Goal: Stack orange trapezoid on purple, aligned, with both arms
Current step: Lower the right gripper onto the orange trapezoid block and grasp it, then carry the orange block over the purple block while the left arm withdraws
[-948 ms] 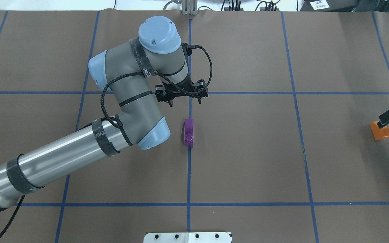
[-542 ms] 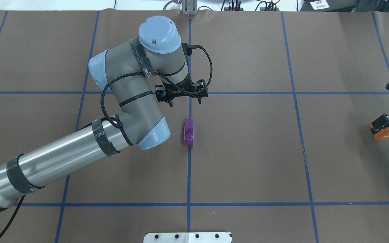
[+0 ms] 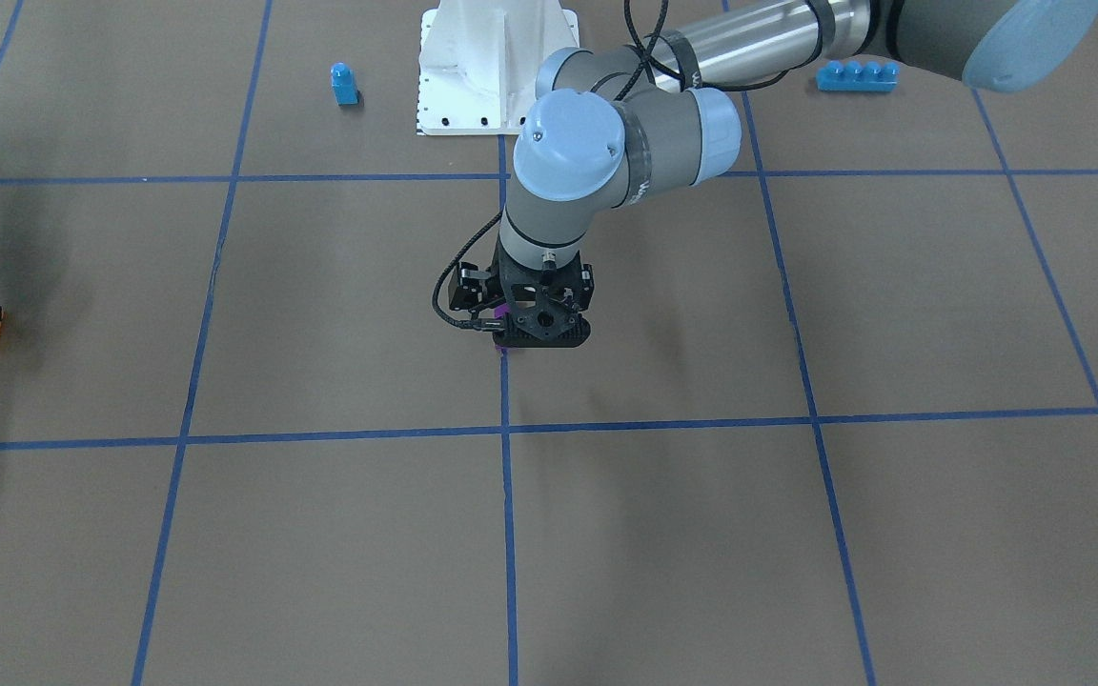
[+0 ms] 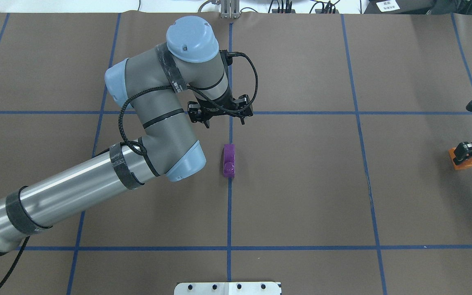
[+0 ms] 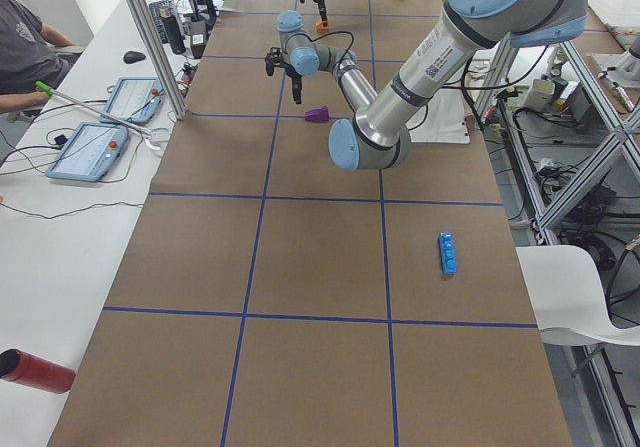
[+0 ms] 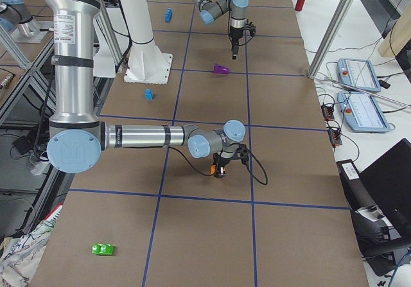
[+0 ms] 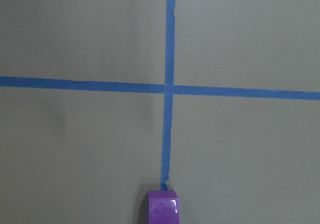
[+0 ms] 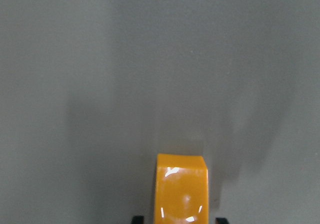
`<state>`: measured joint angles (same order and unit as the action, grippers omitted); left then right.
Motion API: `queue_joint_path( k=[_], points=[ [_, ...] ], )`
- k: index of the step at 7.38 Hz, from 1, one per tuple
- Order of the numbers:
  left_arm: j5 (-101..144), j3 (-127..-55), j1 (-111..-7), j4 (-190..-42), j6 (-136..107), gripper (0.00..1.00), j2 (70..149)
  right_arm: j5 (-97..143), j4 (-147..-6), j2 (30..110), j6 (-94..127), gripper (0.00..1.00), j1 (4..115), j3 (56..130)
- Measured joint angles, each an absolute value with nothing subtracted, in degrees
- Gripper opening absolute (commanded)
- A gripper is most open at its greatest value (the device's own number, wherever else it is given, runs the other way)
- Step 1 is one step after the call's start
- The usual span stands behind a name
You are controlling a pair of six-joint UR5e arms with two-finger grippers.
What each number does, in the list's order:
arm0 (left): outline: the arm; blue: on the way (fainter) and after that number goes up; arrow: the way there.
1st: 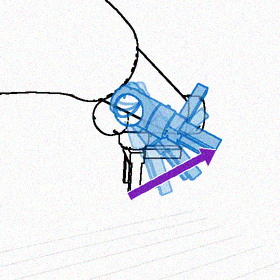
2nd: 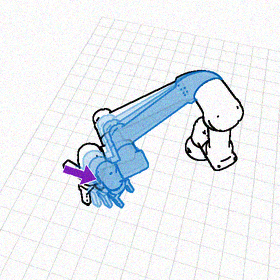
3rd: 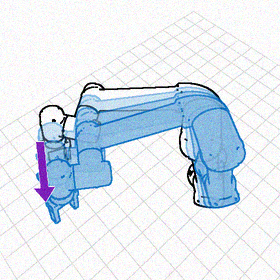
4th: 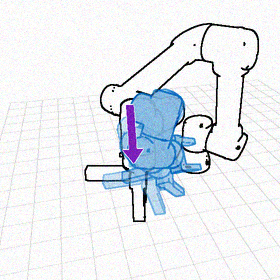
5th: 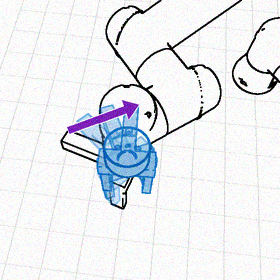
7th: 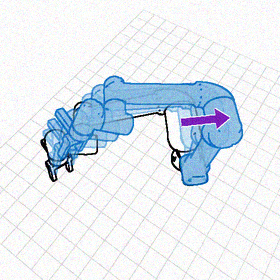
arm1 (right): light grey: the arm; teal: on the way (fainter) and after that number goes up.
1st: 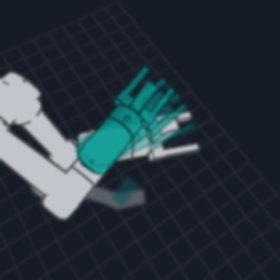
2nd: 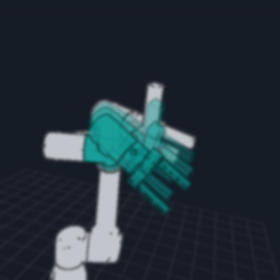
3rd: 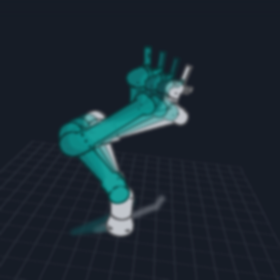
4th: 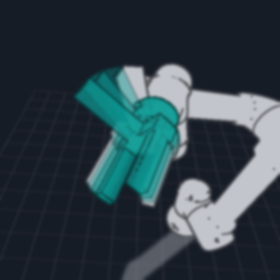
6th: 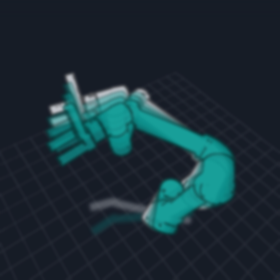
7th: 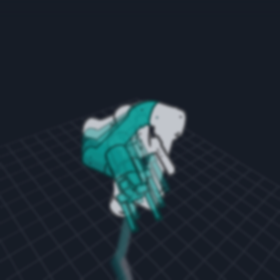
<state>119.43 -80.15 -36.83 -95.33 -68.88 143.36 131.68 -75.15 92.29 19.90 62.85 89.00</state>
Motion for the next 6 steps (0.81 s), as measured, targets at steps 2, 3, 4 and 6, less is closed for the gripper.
queue_joint_path(
  k=[2, 3, 4, 6],
  points=[
    [119.6, -82.3, -37.4, -93.1, -68.6, 1.0, 143.3, 131.9, -75.6, 91.4, 20.3, 0.0, 62.9, 90.1],
    [119.8, -83.1, -38.2, -92.7, -68.1, 1.0, 142.7, 132.1, -77.4, 89.2, 21.8, 0.0, 63.0, 92.1],
    [120.4, -84.5, -39.4, -92.5, -66.5, 1.0, 140.9, 132.2, -80.2, 85.6, 25.4, 0.0, 62.7, 94.3],
    [121.3, -90.5, -42.0, -91.7, -59.0, 1.0, 132.9, 131.9, -83.5, 77.6, 37.0, 0.0, 59.1, 98.4]
  ],
)
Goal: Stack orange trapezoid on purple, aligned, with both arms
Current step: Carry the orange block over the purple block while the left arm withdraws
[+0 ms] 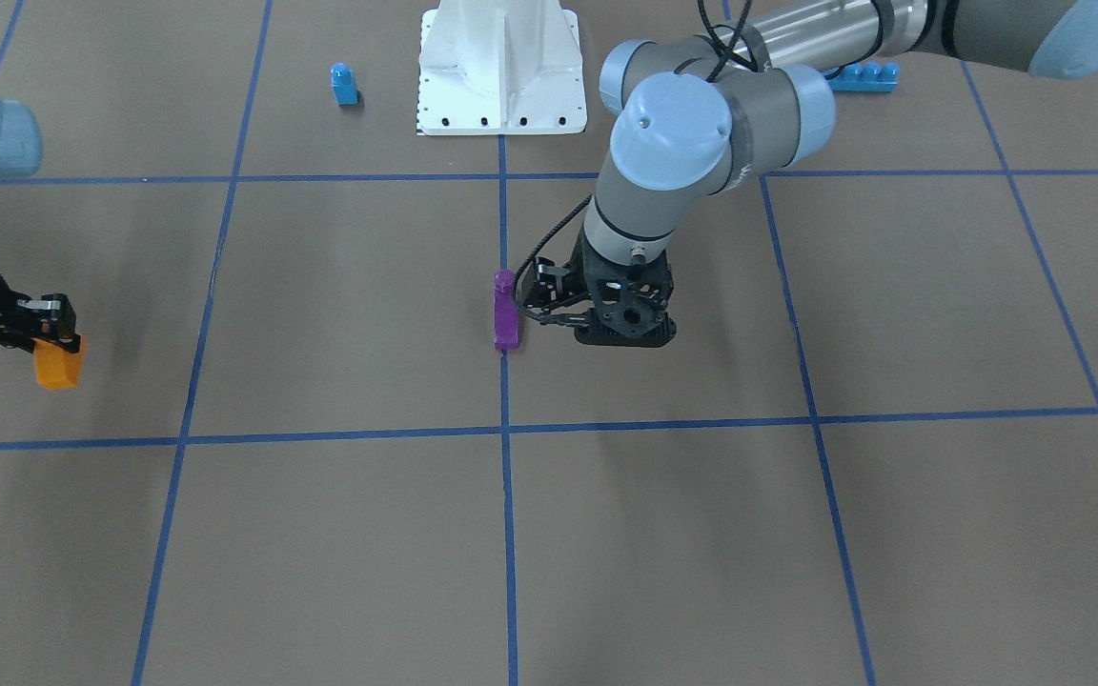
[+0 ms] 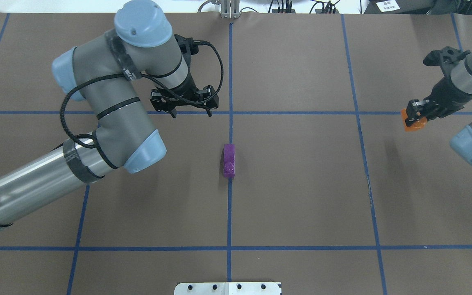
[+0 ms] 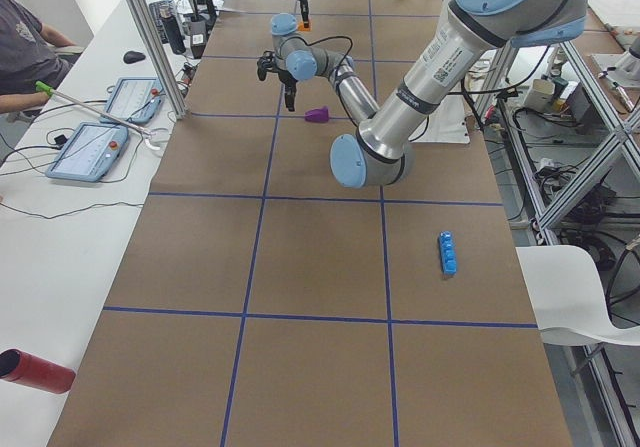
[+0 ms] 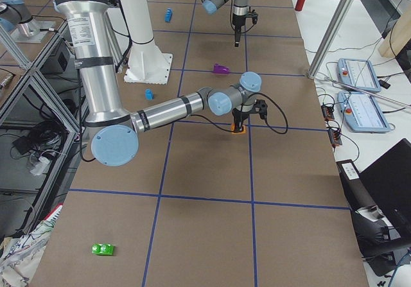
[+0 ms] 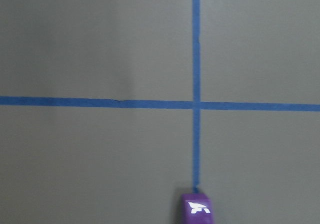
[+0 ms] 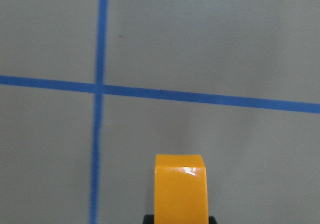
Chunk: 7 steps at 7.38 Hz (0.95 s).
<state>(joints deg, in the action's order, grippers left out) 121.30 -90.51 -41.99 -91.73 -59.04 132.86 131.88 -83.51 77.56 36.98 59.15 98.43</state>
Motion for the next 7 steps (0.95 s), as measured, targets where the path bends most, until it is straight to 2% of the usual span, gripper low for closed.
queue_joint_path(
  k=[2, 4, 7],
  points=[
    [121.9, -96.5, -45.6, -91.3, -49.5, 1.0, 123.0, 130.5, -84.1, 68.2, 51.3, 0.0, 51.3, 99.5],
    [124.4, -99.5, -49.4, -91.3, -41.7, 1.0, 116.0, 125.4, -84.7, 59.2, 62.0, 0.0, 41.7, 98.9],
    [125.8, -100.4, -51.0, -91.3, -39.6, 1.0, 113.2, 119.1, -88.4, 48.8, 68.2, 0.0, 33.1, 94.7]
  ],
)
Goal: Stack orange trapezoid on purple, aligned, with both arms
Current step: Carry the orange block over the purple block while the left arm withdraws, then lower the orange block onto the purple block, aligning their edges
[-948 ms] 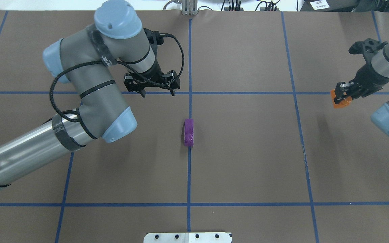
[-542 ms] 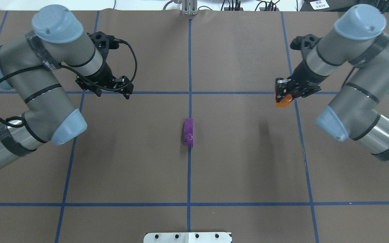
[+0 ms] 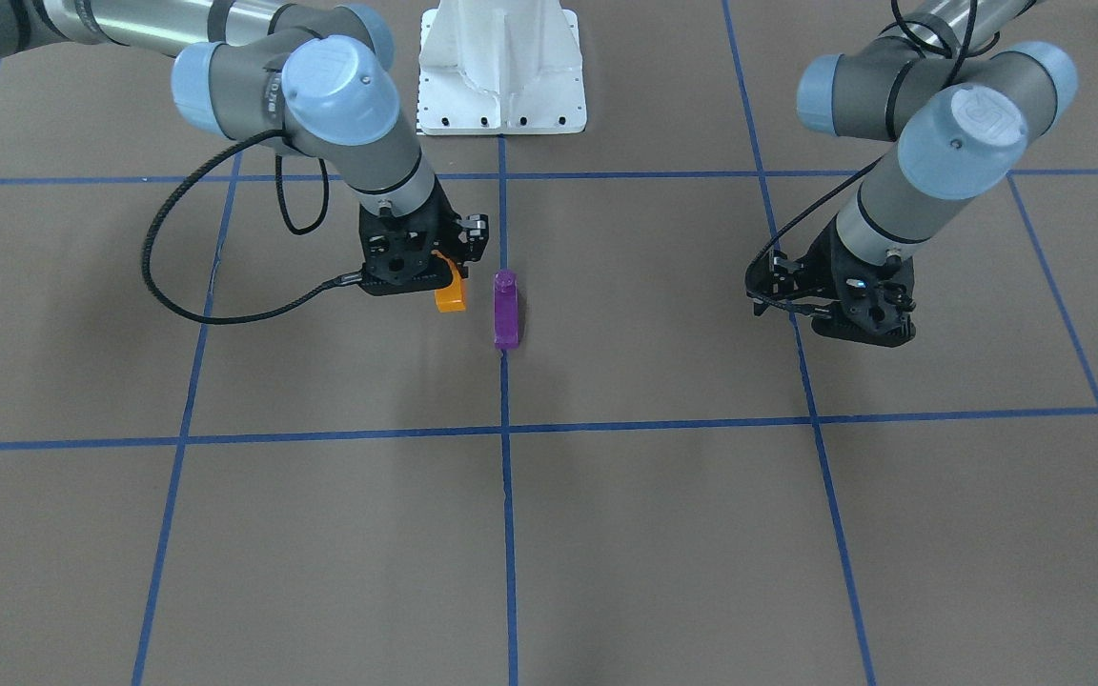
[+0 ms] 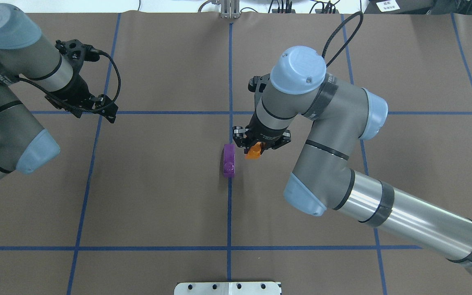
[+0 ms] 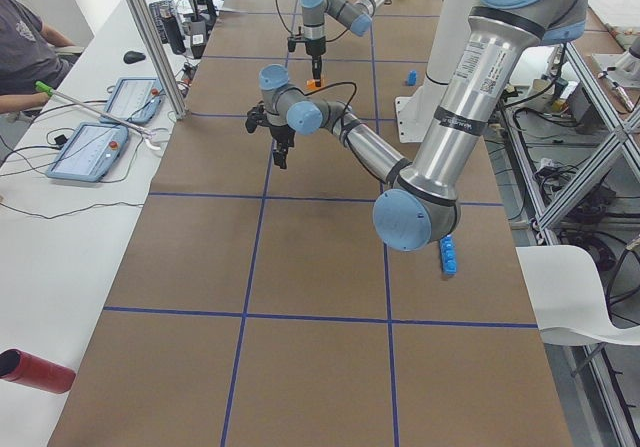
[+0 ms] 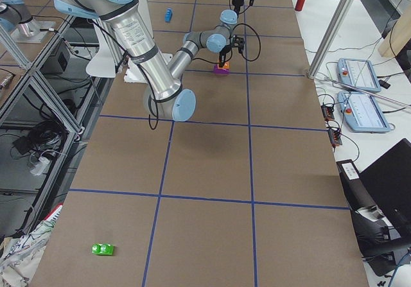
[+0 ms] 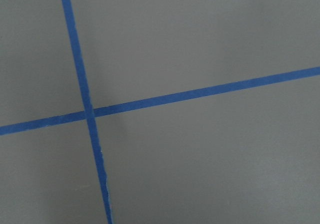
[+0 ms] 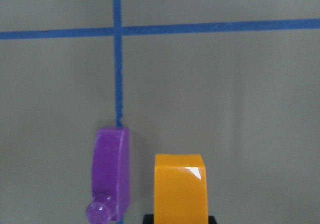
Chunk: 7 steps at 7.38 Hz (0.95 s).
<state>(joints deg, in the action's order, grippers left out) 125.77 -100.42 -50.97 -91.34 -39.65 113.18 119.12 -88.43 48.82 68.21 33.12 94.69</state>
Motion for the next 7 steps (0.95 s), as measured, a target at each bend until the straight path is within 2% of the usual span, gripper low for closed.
queue_joint_path(
  k=[3, 7],
  points=[
    [125.9, -100.5, -51.0, -91.3, -40.2, 1.0, 113.0, 117.5, -89.0, 44.1, 68.7, 0.0, 30.3, 90.1],
    [125.9, -100.9, -51.0, -91.3, -40.6, 1.0, 112.9, 117.4, -89.6, 43.0, 68.7, 0.0, 29.8, 87.8]
  ],
)
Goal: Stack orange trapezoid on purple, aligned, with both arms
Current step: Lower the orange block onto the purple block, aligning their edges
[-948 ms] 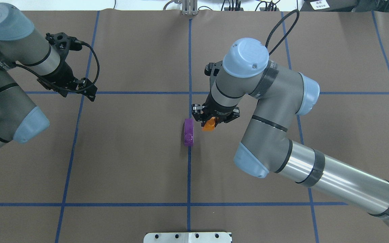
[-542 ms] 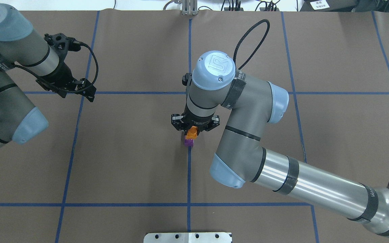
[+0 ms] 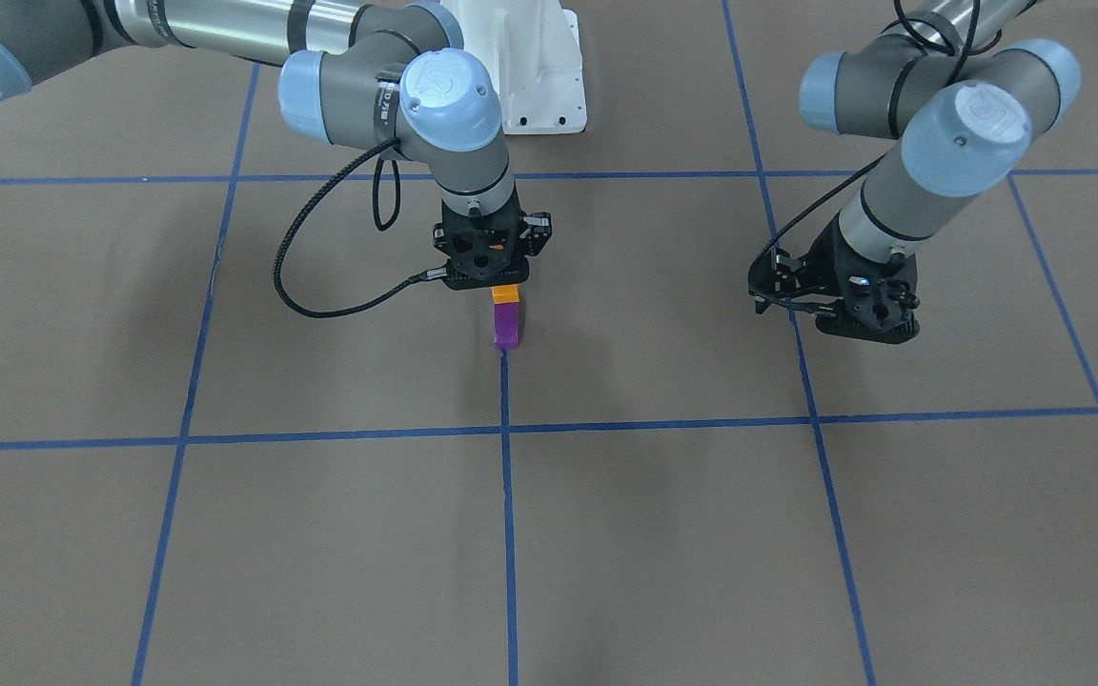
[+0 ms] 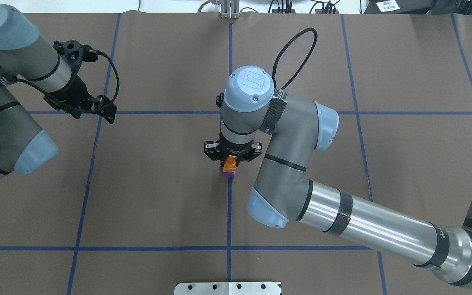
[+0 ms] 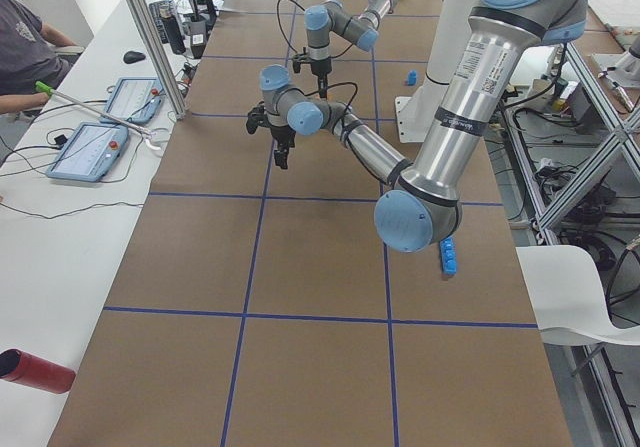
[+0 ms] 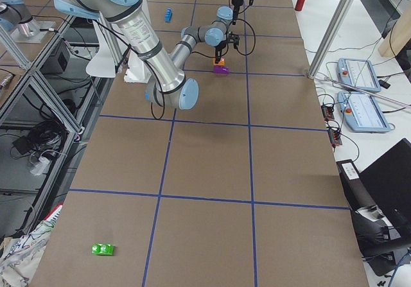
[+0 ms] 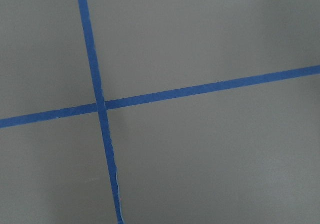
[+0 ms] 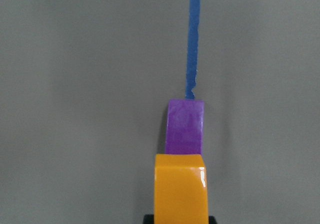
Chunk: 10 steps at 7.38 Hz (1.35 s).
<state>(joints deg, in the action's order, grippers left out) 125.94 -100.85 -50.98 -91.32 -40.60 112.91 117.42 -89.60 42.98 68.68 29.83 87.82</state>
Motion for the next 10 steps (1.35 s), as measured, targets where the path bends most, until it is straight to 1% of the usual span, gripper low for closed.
queue_joint_path(
  k=[10],
  points=[
    [125.9, -101.7, -50.8, -91.3, -42.4, 1.0, 112.9, 116.9, -89.8, 42.6, 68.3, 0.0, 29.3, 85.4]
  ],
)
